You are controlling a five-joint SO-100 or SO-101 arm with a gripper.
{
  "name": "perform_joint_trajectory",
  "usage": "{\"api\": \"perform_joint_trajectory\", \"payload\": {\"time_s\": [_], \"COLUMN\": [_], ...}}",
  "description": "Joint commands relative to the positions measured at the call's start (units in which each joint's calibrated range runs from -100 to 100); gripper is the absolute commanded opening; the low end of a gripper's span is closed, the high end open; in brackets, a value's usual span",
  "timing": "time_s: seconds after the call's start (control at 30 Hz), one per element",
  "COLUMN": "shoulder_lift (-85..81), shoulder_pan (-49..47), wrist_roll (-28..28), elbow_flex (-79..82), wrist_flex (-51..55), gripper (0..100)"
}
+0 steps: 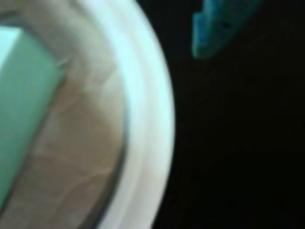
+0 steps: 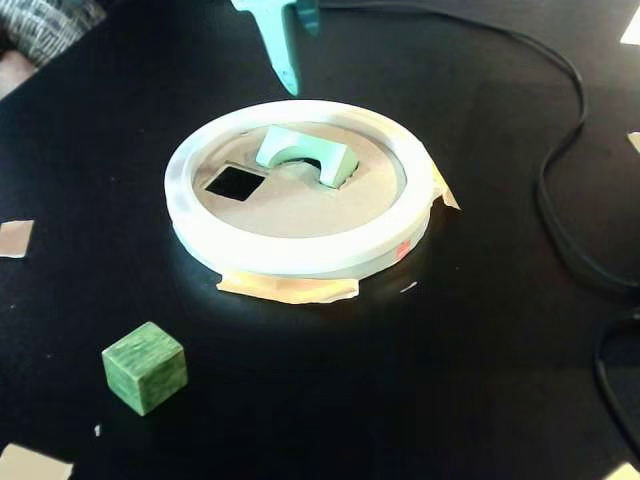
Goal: Pick up the U shape block and drop it in corresponding U shaped hole
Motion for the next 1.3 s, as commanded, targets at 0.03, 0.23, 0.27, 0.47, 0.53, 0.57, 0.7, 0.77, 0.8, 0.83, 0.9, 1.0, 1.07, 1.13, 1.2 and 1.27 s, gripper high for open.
{"api": "perform_joint_trajectory", "payload": {"time_s": [0.03,0.23,0.27,0.47,0.53,0.57,0.7,0.77,0.8,0.83,0.9,1.0,1.07,1.13,1.2,1.27], "shoulder_lift": [-4.2,0.4,0.7,2.0,1.6,1.7,1.8,1.7,0.8,0.5,1.3,1.9,2.2,4.0,6.9,8.1], "shoulder_pan": [-2.4,-3.7,-3.8,-2.2,-2.0,-1.5,-0.9,-0.8,-0.8,-0.8,-1.8,-1.9,-1.9,-1.9,-1.9,-2.0], "wrist_roll": [-1.5,-1.4,-1.4,-0.8,-0.8,-0.8,-0.9,-0.9,-0.9,-0.8,-1.3,-1.0,-0.9,-0.9,-0.8,-0.8], "elbow_flex": [-5.1,-4.3,-4.2,-5.0,-5.0,-5.0,-4.4,-4.6,-4.5,-5.1,-5.1,-5.1,-5.1,-5.1,-5.1,-4.3], "wrist_flex": [-4.4,-16.3,-16.0,-3.4,-2.4,-2.0,-1.4,-1.4,-1.4,-1.4,-2.5,-2.7,-3.0,-7.1,-17.0,-21.8], "gripper": [81,82,82,79,79,79,79,79,81,81,81,82,82,82,82,82]}}
